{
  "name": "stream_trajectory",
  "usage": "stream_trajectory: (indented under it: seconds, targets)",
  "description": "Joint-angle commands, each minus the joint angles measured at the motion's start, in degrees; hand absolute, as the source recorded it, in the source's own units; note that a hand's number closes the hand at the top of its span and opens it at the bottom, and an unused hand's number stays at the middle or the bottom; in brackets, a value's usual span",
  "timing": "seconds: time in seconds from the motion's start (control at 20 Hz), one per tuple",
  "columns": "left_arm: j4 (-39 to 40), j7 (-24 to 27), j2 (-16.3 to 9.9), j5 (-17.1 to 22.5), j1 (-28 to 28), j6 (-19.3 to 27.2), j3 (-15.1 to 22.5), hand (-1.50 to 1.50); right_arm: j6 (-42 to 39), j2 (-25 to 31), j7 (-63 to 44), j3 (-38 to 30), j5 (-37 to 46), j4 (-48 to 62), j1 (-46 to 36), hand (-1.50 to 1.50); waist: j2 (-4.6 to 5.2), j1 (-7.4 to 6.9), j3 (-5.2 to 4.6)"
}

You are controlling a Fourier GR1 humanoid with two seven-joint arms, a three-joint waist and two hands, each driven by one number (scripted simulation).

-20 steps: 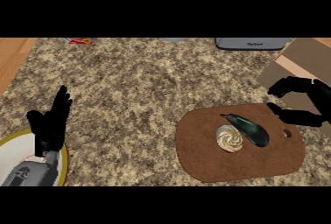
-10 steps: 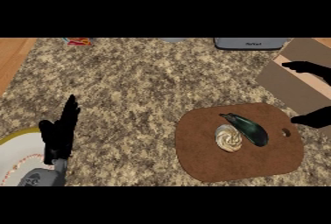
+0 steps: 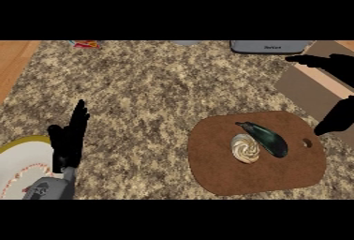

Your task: Pick the eggplant from the cutting board and place it in the cardboard box

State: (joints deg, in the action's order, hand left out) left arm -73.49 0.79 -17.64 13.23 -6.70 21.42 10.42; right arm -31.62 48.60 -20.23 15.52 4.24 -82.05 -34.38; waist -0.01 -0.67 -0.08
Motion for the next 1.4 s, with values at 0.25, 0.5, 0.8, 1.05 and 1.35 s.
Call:
stream_trajectory:
  seconds: [0.25,0.5,0.8,1.05,1.35]
  targets:
    - [-2.7,-0.9,0.7,-1.8,2.7,0.0,-0.8,0.00,-7.0,-8.1,-14.0,4.3,4.3,-2.1,-1.6,-1.50,-0.09,0.20,0.07]
    - [-3.4,-2.6,0.5,-2.1,2.2,-1.0,-2.0,0.00,-12.5,-11.4,-21.7,5.0,4.5,-3.7,-1.5,-1.50,-0.09,0.46,0.06]
    - [0.7,0.9,3.3,-4.6,1.8,-1.9,-2.5,0.00,-14.5,-18.5,-27.7,1.5,4.7,-1.9,-4.1,-1.50,0.03,0.32,0.05]
    - [-3.0,-1.7,2.2,-4.2,2.9,-3.6,-5.0,0.00,-14.4,-20.6,-28.6,2.1,10.4,-4.8,0.5,-1.50,-0.05,0.46,0.07]
    - [-1.6,-1.4,2.4,-4.8,1.8,-4.6,-5.6,0.00,-11.3,-26.0,-31.7,7.3,15.6,-2.6,1.7,-1.50,0.06,0.27,0.06]
